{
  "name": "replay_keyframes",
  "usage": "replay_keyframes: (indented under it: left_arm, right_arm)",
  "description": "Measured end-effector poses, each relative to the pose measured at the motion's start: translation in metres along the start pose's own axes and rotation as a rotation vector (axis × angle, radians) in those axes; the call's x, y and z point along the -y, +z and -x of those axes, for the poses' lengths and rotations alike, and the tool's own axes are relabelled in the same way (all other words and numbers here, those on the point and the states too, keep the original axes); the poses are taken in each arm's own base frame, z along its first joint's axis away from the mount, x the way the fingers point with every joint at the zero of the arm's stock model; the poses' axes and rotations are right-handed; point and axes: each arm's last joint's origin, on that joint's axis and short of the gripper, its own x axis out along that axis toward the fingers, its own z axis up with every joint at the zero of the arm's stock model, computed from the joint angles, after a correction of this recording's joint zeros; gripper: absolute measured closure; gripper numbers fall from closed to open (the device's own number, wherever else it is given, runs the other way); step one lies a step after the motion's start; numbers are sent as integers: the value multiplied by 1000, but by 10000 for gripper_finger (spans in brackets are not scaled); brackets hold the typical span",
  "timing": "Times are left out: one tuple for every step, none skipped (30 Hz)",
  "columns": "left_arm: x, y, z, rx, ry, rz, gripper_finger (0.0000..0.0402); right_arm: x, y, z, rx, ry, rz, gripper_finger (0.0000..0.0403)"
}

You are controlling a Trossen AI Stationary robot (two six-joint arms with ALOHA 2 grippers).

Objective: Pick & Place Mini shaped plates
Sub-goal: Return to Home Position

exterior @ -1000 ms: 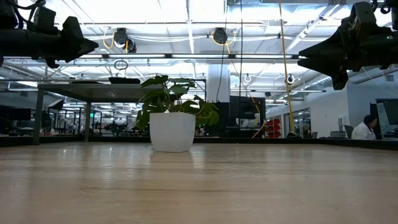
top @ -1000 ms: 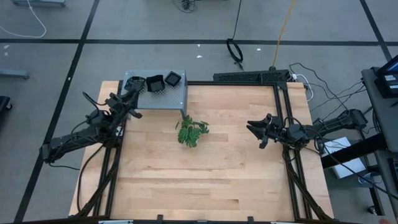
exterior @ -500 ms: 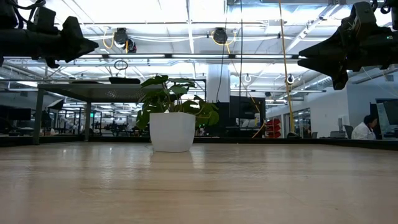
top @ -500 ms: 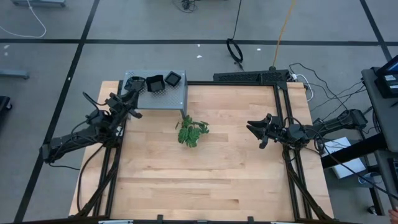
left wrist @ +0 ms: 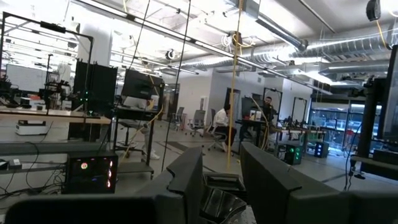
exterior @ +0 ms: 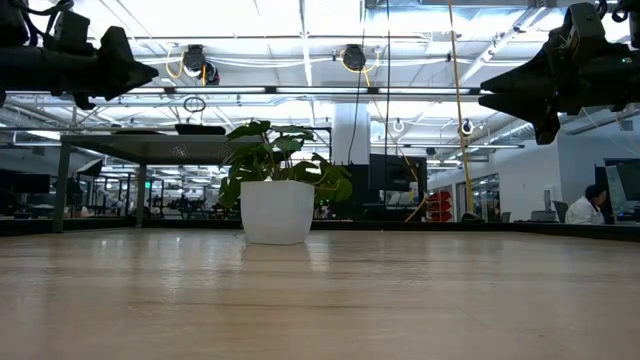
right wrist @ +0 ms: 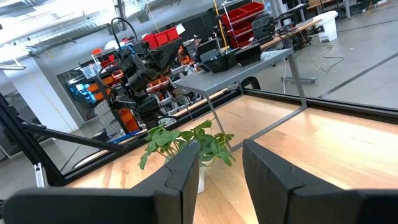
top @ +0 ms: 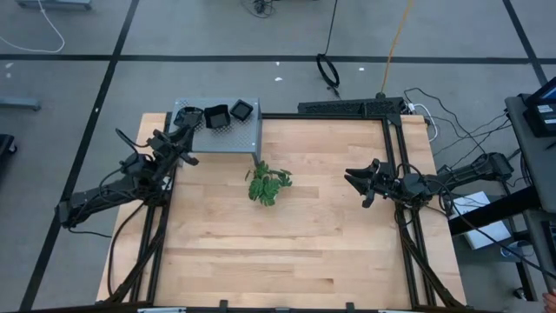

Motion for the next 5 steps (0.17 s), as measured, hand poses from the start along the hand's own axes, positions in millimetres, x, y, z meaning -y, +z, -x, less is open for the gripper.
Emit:
replay_keyframes:
  left_arm:
    - [0, 0, 0, 0, -1, -2, 288]
    - [0, 0, 0, 0, 0, -2, 288]
    - [0, 0, 0, 0, 0, -2, 288]
    - [0, 0, 0, 0, 0, -1, 288]
    - [0, 0, 0, 0, 0, 0, 289]
  right_arm:
    - [0, 0, 0, 0, 0, 0, 293]
    - [0, 0, 0, 0, 0, 0, 293]
    - [0, 0, 0, 0, 0, 0, 293]
    - [0, 0, 0, 0, 0, 0, 293]
    - [0, 0, 0, 0, 0, -1, 293]
